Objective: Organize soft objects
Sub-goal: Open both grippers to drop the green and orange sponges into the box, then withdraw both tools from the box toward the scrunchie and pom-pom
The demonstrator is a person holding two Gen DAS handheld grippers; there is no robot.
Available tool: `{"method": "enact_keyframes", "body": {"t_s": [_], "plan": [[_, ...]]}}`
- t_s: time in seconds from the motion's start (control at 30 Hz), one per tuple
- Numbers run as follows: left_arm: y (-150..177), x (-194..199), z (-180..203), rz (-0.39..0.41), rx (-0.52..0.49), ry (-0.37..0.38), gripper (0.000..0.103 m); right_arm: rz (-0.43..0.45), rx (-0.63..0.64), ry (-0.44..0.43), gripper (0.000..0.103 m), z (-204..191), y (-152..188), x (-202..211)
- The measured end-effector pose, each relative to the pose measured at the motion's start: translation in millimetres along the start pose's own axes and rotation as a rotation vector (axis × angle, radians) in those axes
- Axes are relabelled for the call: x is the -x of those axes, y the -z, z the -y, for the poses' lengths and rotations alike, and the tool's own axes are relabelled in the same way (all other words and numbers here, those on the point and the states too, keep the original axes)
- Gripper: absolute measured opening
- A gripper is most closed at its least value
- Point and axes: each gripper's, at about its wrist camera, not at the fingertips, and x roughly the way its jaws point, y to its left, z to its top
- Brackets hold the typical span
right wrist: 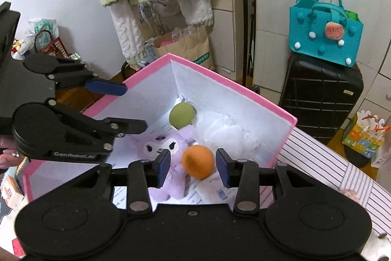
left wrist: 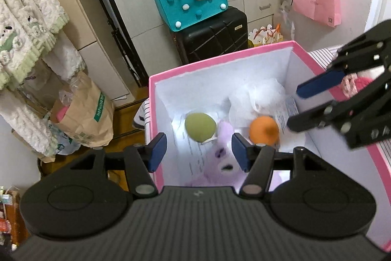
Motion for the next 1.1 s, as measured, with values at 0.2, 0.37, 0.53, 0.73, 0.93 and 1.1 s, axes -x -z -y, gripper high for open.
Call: {"method": "enact_keyframes", "body": {"t_s": [0.2, 0.37, 0.53, 0.73, 0.93, 1.1], "plan": [[7, 35, 11, 0.028, -0.035, -0.061, 0.073, 0.04, 0.002, -0.007, 0.047, -9, 14, 31], [14, 63, 18, 0.03, -0.038, -0.055, 0.075, 0.069, 0.027, -0.011, 0.052, -18, 31, 55], [23, 95, 20, 0.053, 0.016, 0.02, 0.078, 0.073, 0.076, 0.023, 0.057, -32, 45, 77], [32, 124, 25, 0.057, 0.024, 0.054, 0.078, 0.074, 0.086, 0.03, 0.058, -43, 57, 101], [39, 148, 37, 0.07, 0.0, 0.049, 0.078, 0.091, 0.108, -0.008, 0.064, -58, 71, 134], [47, 167, 54, 0.063, -0.031, 0.077, 0.078, 0.112, 0.134, -0.02, 0.068, -69, 86, 156]]}}
